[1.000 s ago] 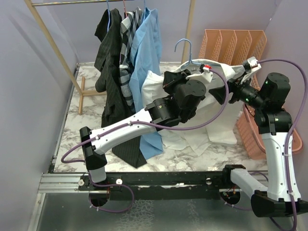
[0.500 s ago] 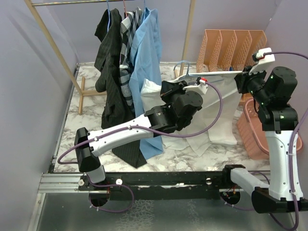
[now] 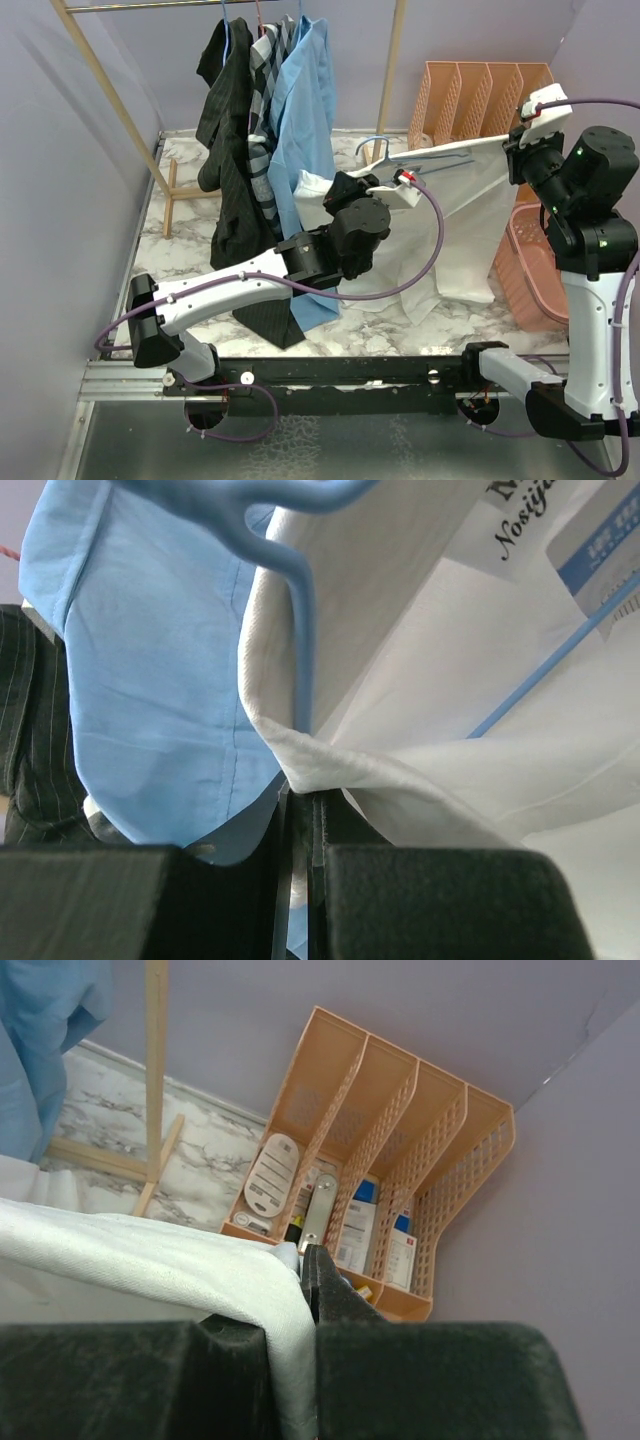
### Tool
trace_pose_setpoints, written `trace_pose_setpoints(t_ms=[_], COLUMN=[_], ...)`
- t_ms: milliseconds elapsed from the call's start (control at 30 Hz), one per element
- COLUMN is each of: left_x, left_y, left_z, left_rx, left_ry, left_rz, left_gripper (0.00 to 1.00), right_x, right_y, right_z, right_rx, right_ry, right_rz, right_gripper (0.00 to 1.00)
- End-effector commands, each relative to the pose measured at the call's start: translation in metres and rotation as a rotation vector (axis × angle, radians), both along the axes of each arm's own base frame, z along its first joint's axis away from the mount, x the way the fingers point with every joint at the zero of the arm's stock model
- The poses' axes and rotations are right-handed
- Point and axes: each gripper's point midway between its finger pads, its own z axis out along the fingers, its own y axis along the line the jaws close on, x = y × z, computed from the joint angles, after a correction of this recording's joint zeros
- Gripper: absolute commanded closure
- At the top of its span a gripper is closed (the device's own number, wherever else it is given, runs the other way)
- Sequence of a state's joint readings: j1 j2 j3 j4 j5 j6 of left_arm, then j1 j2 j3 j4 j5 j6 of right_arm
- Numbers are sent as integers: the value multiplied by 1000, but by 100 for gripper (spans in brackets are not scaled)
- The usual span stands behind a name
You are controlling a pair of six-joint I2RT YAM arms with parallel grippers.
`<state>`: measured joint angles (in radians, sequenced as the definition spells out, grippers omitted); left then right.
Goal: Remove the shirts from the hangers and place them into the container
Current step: Remove the shirt from the hanger.
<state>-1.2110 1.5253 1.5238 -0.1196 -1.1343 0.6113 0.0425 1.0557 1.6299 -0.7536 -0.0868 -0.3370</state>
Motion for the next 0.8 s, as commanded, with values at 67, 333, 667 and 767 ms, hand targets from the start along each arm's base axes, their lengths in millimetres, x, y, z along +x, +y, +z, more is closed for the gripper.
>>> trace_pose_setpoints(t_ms=[67,333,667,767], left_x=[-5,0,-1,0], left_y=[97,82,83,83], left_z=[20,28,88,115], left_rx=[42,70,167,266], left_ry=[-33,-34,-92,-130], left_rz=[330,311,310,312], left_gripper=[100,100,100,100], right_x=[-46,-79,-60,-66], right_y=[-84,-50,-55,-49], right_z=[117,155,79,58], right_rx=[-108,-71,-92,-87], right_ry=[-419,-588,-312,-254], right_rz=[-428,-243,-258,-224], right_gripper=[99,99,99,99])
